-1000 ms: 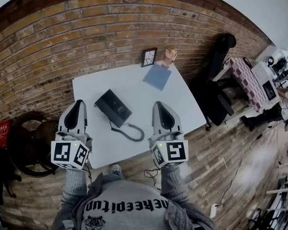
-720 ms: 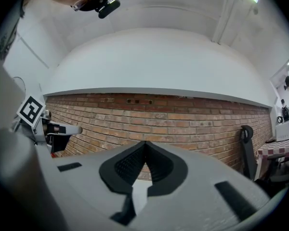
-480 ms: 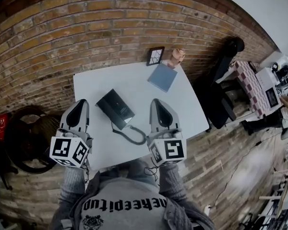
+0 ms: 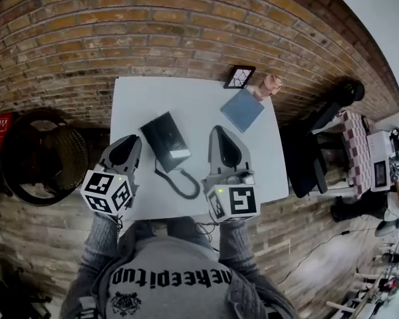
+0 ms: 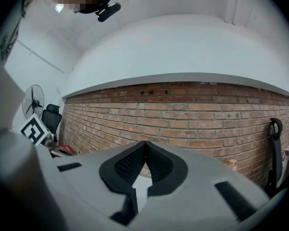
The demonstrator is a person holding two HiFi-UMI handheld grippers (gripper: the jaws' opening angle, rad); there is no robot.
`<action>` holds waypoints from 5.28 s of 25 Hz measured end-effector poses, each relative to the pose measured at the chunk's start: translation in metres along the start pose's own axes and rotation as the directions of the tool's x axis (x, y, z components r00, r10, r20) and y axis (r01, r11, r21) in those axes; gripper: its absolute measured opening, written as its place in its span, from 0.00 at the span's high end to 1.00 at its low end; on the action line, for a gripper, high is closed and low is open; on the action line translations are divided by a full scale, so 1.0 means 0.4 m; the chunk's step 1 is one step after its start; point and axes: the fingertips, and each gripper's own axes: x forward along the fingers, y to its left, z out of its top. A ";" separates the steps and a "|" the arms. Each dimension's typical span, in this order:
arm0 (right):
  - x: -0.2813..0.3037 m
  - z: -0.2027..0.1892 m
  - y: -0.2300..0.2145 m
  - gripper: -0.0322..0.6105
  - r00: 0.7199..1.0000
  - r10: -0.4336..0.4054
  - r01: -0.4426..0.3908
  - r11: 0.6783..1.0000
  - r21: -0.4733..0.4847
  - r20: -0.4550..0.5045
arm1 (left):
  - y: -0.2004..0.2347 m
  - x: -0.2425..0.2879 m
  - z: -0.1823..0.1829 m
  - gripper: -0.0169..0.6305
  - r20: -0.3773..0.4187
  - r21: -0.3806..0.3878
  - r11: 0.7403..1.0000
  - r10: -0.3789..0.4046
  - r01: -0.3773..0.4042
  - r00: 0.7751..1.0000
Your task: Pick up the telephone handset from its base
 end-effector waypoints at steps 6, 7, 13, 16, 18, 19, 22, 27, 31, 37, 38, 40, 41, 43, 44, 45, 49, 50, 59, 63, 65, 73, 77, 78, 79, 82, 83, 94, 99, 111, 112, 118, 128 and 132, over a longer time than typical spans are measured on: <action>0.028 -0.045 -0.006 0.94 0.997 0.072 -0.072 0.997 0.008 -0.037 | -0.004 0.044 -0.145 0.95 -0.107 -0.130 0.991 0.000 -0.014 0.994; 0.029 -0.053 -0.009 0.94 0.996 0.083 -0.083 0.997 0.010 -0.043 | -0.003 0.050 -0.167 0.95 -0.117 -0.151 0.988 0.003 -0.021 0.993; 0.026 -0.097 -0.038 0.94 0.989 0.124 -0.123 0.992 0.018 -0.077 | 0.014 0.086 -0.275 0.95 -0.184 -0.231 0.968 0.053 -0.095 0.981; 0.020 -0.114 -0.054 0.94 0.986 0.142 -0.141 0.990 0.017 -0.090 | 0.024 0.104 -0.321 0.87 -0.215 -0.281 0.951 0.065 -0.125 0.975; 0.018 -0.124 -0.064 0.94 0.983 0.153 -0.152 0.988 0.013 -0.098 | 0.032 0.117 -0.346 0.83 -0.232 -0.307 0.940 0.075 -0.146 0.970; 0.016 -0.128 -0.070 0.94 0.982 0.157 -0.157 0.988 0.011 -0.102 | 0.037 0.123 -0.356 0.83 -0.239 -0.315 0.936 0.084 -0.159 0.967; 0.010 -0.142 -0.088 0.94 0.980 0.167 -0.168 0.986 0.007 -0.112 | 0.051 0.142 -0.382 0.81 -0.254 -0.339 0.922 0.104 -0.189 0.962; 0.004 -0.165 -0.117 0.94 0.974 0.191 -0.193 0.981 0.000 -0.125 | 0.067 0.174 -0.409 0.79 -0.259 -0.375 0.903 0.117 -0.211 0.959; -0.001 -0.181 -0.140 0.94 0.968 0.211 -0.214 0.977 -0.007 -0.132 | 0.071 0.188 -0.419 0.77 -0.247 -0.404 0.888 0.125 -0.219 0.961; -0.001 -0.193 -0.160 0.94 0.960 0.249 -0.252 0.968 -0.010 -0.129 | 0.047 0.208 -0.433 0.77 -0.226 -0.444 0.872 0.113 -0.206 0.967; -0.001 -0.193 -0.160 0.94 0.959 0.255 -0.258 0.966 -0.012 -0.128 | 0.045 0.211 -0.434 0.77 -0.232 -0.435 0.875 0.121 -0.214 0.965; -0.001 -0.192 -0.162 0.94 0.957 0.264 -0.268 0.963 -0.018 -0.124 | 0.048 0.210 -0.436 0.77 -0.235 -0.432 0.871 0.141 -0.234 0.962; -0.002 -0.191 -0.165 0.94 0.956 0.267 -0.272 0.962 -0.020 -0.121 | 0.048 0.209 -0.439 0.76 -0.231 -0.445 0.863 0.145 -0.237 0.962; -0.003 -0.190 -0.173 0.94 0.955 0.273 -0.277 0.961 -0.021 -0.118 | 0.043 0.208 -0.442 0.76 -0.224 -0.480 0.844 0.146 -0.239 0.964; -0.004 -0.190 -0.176 0.94 0.954 0.275 -0.279 0.960 -0.020 -0.116 | 0.040 0.206 -0.441 0.78 -0.224 -0.495 0.835 0.146 -0.241 0.964; -0.005 -0.190 -0.179 0.94 0.954 0.278 -0.282 0.959 -0.018 -0.115 | 0.039 0.203 -0.437 0.79 -0.225 -0.502 0.829 0.151 -0.248 0.963; -0.011 -0.187 -0.183 0.94 0.952 0.289 -0.292 0.956 -0.016 -0.104 | 0.034 0.199 -0.432 0.83 -0.231 -0.527 0.810 0.153 -0.256 0.961; -0.012 -0.185 -0.182 0.94 0.951 0.291 -0.294 0.956 -0.018 -0.102 | 0.031 0.199 -0.434 0.83 -0.230 -0.536 0.805 0.149 -0.253 0.962; -0.025 -0.170 -0.181 0.94 0.955 0.284 -0.287 0.958 -0.024 -0.085 | 0.010 0.165 -0.405 0.86 -0.179 -0.603 0.770 0.123 -0.208 0.976; -0.023 -0.164 -0.170 0.94 0.958 0.275 -0.277 0.960 -0.023 -0.082 | 0.009 0.140 -0.364 0.86 -0.217 -0.426 0.873 0.154 -0.236 0.964; -0.024 -0.159 -0.158 0.94 0.959 0.273 -0.275 0.961 -0.023 -0.077 | 0.004 0.125 -0.340 0.86 -0.203 -0.402 0.887 0.157 -0.228 0.967; -0.040 -0.123 -0.105 0.94 0.968 0.246 -0.247 0.969 -0.012 -0.051 | -0.006 0.050 -0.253 0.86 -0.167 -0.301 0.930 0.166 -0.210 0.972; -0.052 -0.095 -0.076 0.94 0.972 0.232 -0.233 0.972 -0.017 -0.041 | -0.021 0.019 -0.199 0.86 -0.142 -0.235 0.953 0.160 -0.191 0.977; -0.054 -0.088 -0.071 0.94 0.973 0.226 -0.227 0.974 -0.016 -0.036 | -0.026 0.013 -0.184 0.86 -0.134 -0.220 0.958 0.157 -0.184 0.979; -0.057 -0.083 -0.066 0.94 0.975 0.220 -0.221 0.975 -0.016 -0.032 | -0.032 0.008 -0.168 0.86 -0.125 -0.205 0.963 0.152 -0.176 0.980; -0.069 -0.069 -0.054 0.94 0.979 0.204 -0.204 0.979 -0.017 -0.025 | -0.052 -0.008 -0.127 0.86 -0.101 -0.151 0.976 0.140 -0.154 0.985; -0.073 -0.065 -0.049 0.94 0.980 0.199 -0.199 0.980 -0.019 -0.023 | -0.059 -0.013 -0.115 0.86 -0.093 -0.131 0.980 0.138 -0.149 0.986; -0.135 -0.027 -0.024 0.94 0.989 0.145 -0.146 0.989 -0.035 -0.008 | -0.127 -0.076 -0.009 0.86 0.017 -0.072 0.995 0.069 -0.068 0.997; -0.163 -0.013 -0.014 0.94 0.992 0.128 -0.128 0.991 -0.039 -0.001 | -0.144 -0.112 0.036 0.86 0.068 -0.049 0.997 0.066 -0.063 0.995; -0.227 0.023 0.016 0.94 0.996 0.090 -0.088 0.995 -0.047 0.025 | -0.175 -0.209 0.118 0.86 0.162 0.048 0.994 0.094 -0.103 0.982; -0.233 0.026 0.019 0.94 0.996 0.087 -0.086 0.995 -0.048 0.027 | -0.177 -0.217 0.122 0.86 0.168 0.054 0.993 0.097 -0.107 0.981; -0.264 0.041 0.033 0.94 0.996 0.074 -0.072 0.996 -0.055 0.039 | -0.184 -0.268 0.146 0.86 0.211 0.078 0.988 0.112 -0.131 0.971; -0.320 0.059 0.048 0.94 0.998 0.026 -0.023 0.998 -0.057 0.052 | -0.195 -0.352 0.179 0.86 0.279 0.103 0.983 0.121 -0.155 0.953; -0.340 0.061 0.047 0.94 0.999 0.004 -0.001 0.998 -0.061 0.047 | -0.198 -0.375 0.191 0.86 0.302 0.105 0.980 0.128 -0.167 0.945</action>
